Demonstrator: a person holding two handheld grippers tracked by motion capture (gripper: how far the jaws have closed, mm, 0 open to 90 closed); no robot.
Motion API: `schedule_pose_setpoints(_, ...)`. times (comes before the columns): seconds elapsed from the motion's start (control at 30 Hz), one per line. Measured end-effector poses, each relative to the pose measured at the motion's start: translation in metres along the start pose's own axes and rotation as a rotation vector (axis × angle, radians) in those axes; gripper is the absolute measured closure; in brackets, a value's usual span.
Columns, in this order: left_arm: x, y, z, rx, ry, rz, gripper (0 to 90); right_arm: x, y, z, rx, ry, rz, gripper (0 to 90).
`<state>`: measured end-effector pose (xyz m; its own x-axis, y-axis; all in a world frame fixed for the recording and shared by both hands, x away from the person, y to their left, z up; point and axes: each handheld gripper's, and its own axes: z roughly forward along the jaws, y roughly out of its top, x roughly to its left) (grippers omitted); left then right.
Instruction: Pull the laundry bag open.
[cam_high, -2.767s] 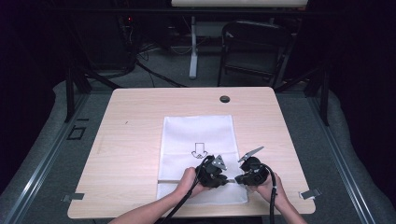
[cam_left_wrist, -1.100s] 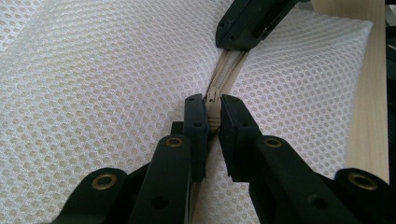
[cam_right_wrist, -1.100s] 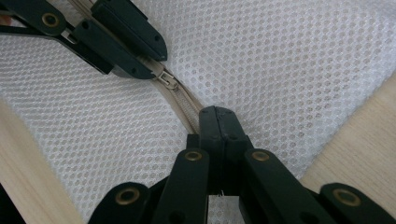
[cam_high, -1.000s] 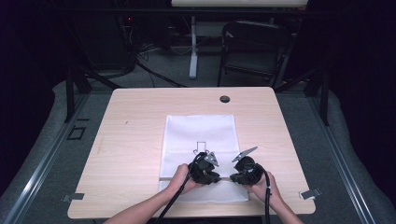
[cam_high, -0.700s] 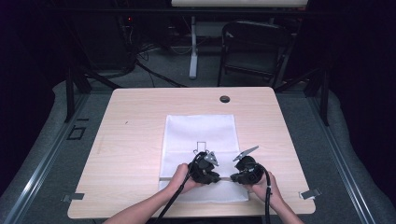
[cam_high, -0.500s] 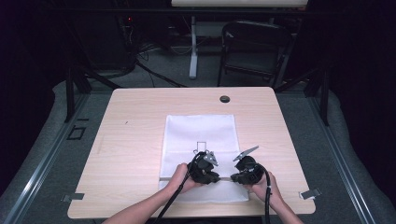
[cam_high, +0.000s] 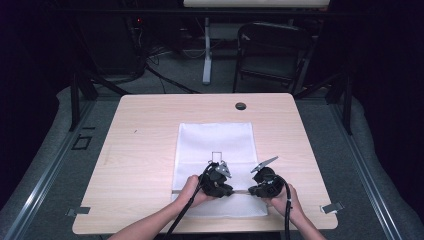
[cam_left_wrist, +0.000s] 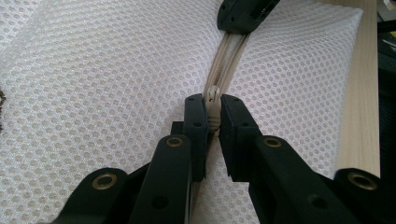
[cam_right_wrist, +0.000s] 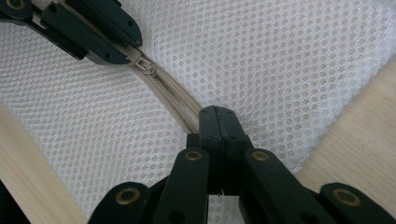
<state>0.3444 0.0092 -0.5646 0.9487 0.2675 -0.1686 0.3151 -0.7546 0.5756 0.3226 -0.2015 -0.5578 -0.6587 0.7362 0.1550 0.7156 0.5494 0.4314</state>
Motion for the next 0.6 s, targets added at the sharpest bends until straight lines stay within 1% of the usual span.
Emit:
schedule_pose_setpoints(0.17,-0.0011,-0.0004,-0.0005,-0.007,-0.011,0.0,81.6,0.0001,0.0,-0.0003,0.006,-0.005,0.001,90.0)
schedule_pose_setpoints(0.2,-0.0019,-0.0001,-0.0013,0.002,-0.004,0.004,81.6,0.0002,-0.0002,-0.0002,0.0,0.008,0.006,90.0)
schedule_pose_setpoints(0.27,-0.0023,-0.0001,-0.0021,0.012,-0.001,0.007,81.6,0.0005,-0.0003,-0.0004,0.004,0.004,0.002,90.0)
schedule_pose_setpoints(0.3,-0.0016,-0.0008,-0.0019,0.003,-0.01,0.003,81.6,0.0005,-0.0005,-0.0007,0.004,0.014,0.008,90.0)
schedule_pose_setpoints(0.33,-0.0017,-0.001,-0.002,0.001,-0.011,-0.001,81.6,-0.0001,-0.0008,-0.0011,0.011,0.001,0.008,90.0)
schedule_pose_setpoints(0.43,-0.0028,-0.0007,-0.0024,0.002,-0.006,0.009,81.6,0.0,-0.0007,-0.0011,0.011,0.002,0.015,90.0)
schedule_pose_setpoints(0.5,-0.0022,-0.0015,-0.0021,-0.003,-0.016,0.003,81.6,0.0001,-0.0007,-0.0014,0.015,0.0,0.013,90.0)
schedule_pose_setpoints(0.6,-0.0021,-0.0015,-0.0021,0.0,-0.016,0.008,81.6,0.0011,-0.0014,-0.0006,0.0,0.003,0.028,90.0)
